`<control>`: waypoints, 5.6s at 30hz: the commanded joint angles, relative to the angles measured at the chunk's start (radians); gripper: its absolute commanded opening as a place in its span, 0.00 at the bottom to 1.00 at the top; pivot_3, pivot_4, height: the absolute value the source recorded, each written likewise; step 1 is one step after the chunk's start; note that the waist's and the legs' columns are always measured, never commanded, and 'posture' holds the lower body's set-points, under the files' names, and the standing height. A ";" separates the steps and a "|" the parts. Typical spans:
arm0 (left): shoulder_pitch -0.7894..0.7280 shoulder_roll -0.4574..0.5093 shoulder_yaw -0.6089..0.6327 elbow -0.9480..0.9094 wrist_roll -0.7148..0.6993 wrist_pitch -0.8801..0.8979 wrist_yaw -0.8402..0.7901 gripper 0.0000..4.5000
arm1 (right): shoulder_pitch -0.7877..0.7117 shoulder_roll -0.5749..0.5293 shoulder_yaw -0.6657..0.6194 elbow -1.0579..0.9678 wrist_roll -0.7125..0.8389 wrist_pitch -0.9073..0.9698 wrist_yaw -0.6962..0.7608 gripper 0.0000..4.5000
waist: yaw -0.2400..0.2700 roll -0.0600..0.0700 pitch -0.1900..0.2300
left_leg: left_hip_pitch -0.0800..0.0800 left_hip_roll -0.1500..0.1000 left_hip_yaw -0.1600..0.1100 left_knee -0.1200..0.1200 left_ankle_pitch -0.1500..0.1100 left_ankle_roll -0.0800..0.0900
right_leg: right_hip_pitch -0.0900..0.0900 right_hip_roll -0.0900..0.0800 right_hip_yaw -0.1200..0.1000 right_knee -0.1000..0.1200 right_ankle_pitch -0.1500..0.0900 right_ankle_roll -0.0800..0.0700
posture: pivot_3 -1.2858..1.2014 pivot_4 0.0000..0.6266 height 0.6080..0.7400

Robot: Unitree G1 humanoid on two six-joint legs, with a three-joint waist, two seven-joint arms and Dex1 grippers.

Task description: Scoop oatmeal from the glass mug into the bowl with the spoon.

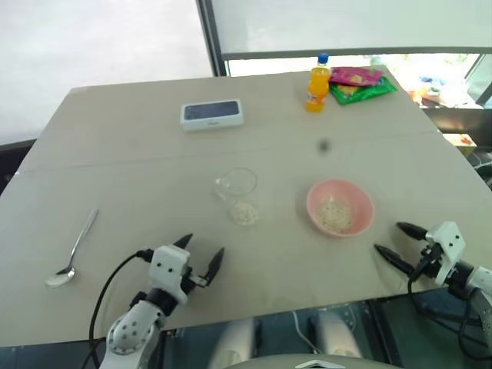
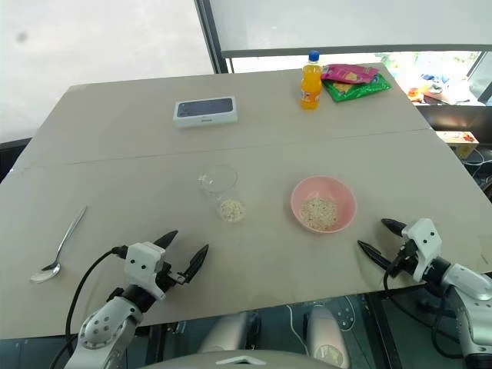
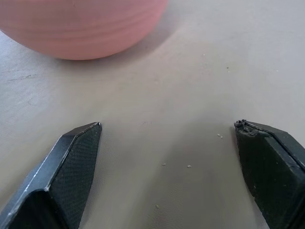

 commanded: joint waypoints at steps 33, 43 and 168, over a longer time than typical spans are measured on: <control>-0.181 0.290 0.639 0.088 -0.309 0.386 -0.044 0.97 | -0.143 -0.315 -0.038 -0.414 0.389 0.216 0.474 1.00 | 0.007 -0.014 0.025 | -0.008 0.004 -0.002 0.001 0.000 -0.001 | -0.007 0.001 -0.003 0.000 0.003 0.003 | 0.52 0.24 1.00; 0.040 0.313 0.782 0.149 -0.290 0.430 -0.151 0.97 | -0.216 -0.302 0.004 -0.348 0.358 0.199 0.528 1.00 | 0.005 -0.015 0.026 | -0.007 0.004 0.000 0.000 0.000 -0.001 | -0.008 -0.002 -0.002 0.000 0.003 0.003 | 0.52 0.24 1.00; -0.623 0.331 0.498 0.072 -0.442 0.490 -0.398 0.46 | -1.323 0.314 -0.276 0.218 0.551 0.860 -0.949 0.00 | -0.059 -0.013 0.019 | -0.038 -0.004 0.004 0.010 0.010 -0.015 | -0.052 0.003 0.005 0.036 0.007 0.001 | 0.52 0.24 1.00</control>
